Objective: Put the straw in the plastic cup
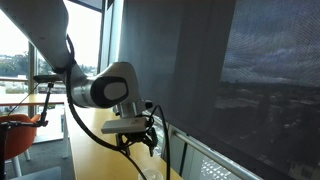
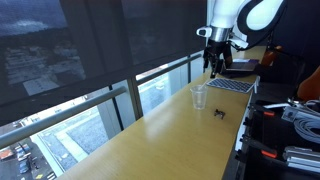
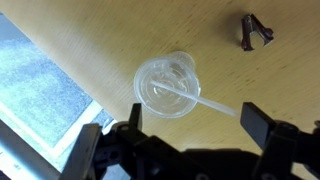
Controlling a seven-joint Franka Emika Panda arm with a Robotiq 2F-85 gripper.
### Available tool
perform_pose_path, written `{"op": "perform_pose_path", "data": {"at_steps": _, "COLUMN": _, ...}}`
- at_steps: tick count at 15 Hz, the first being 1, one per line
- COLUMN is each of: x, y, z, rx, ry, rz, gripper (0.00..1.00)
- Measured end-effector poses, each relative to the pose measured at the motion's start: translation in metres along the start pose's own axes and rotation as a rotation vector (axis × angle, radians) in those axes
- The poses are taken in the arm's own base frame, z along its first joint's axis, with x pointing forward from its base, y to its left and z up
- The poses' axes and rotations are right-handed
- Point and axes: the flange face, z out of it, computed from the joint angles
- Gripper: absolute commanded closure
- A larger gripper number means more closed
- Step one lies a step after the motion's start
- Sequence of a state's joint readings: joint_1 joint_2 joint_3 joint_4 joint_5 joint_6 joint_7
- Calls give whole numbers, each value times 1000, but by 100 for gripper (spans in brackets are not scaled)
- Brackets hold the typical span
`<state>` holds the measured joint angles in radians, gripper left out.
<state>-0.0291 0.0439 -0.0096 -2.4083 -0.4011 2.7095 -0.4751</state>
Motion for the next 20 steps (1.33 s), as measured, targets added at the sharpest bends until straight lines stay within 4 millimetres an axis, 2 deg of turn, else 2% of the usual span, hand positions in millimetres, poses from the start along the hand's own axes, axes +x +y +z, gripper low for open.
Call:
{"op": "perform_pose_path", "data": {"at_steps": 5, "x": 0, "y": 8, "z": -2, "rx": -10, "ry": 4, "rz": 11, "gripper": 0}}
{"op": "perform_pose_path", "data": {"at_steps": 20, "x": -5, "y": 50, "z": -20, "rx": -53, "ry": 38, "rz": 75, "gripper": 0}}
